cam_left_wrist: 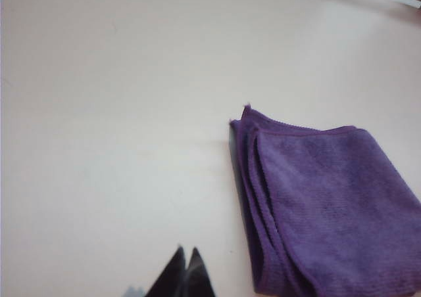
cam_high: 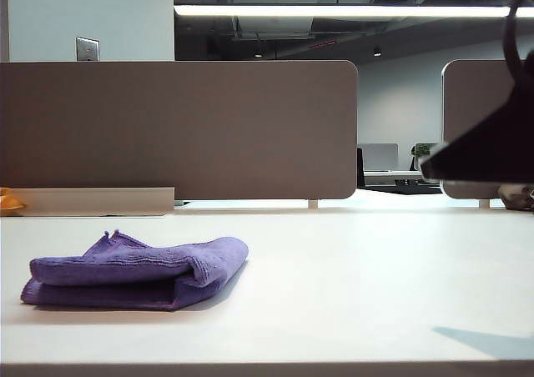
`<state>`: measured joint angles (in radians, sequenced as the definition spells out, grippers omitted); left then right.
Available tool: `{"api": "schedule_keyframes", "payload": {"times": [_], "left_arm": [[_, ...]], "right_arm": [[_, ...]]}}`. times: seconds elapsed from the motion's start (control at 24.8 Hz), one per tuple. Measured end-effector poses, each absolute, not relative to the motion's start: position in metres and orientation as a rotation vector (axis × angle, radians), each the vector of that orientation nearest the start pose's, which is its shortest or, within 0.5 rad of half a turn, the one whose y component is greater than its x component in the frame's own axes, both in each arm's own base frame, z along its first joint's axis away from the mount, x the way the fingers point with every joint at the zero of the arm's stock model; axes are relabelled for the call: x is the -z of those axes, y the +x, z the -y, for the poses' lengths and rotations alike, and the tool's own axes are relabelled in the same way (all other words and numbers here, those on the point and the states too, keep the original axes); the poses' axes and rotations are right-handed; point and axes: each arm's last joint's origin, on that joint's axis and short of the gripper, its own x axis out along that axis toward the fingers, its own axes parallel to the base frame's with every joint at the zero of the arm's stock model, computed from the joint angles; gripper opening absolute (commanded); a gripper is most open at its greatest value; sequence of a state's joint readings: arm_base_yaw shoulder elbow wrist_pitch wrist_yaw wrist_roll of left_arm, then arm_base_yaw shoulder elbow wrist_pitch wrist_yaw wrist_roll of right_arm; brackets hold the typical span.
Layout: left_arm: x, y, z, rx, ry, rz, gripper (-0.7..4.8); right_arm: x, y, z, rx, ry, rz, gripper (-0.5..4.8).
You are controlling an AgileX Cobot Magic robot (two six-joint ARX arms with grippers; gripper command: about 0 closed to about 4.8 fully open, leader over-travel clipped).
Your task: Fold the bottom of the cloth upward, then fold it vertically to form a square shape.
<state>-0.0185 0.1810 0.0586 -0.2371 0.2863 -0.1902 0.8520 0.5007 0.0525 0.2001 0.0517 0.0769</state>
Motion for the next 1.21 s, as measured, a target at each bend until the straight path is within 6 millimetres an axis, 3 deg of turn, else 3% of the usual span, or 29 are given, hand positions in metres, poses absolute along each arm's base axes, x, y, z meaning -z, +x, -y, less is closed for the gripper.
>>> {"api": "schedule_keyframes", "payload": {"times": [0.28, 0.56, 1.21], "left_arm": [[-0.138, 0.101, 0.009, 0.243, -0.199, -0.39, -0.05], [-0.137, 0.102, 0.009, 0.243, -0.168, -0.353, -0.01], [-0.137, 0.102, 0.009, 0.24, -0.167, -0.352, -0.02]], "right_arm": [[-0.138, 0.085, -0.092, -0.765, -0.064, -0.317, -0.06], [-0.134, 0.096, -0.077, -0.622, -0.055, -0.359, -0.06], [-0.128, 0.098, -0.071, -0.601, -0.043, -0.427, 0.05]]}}
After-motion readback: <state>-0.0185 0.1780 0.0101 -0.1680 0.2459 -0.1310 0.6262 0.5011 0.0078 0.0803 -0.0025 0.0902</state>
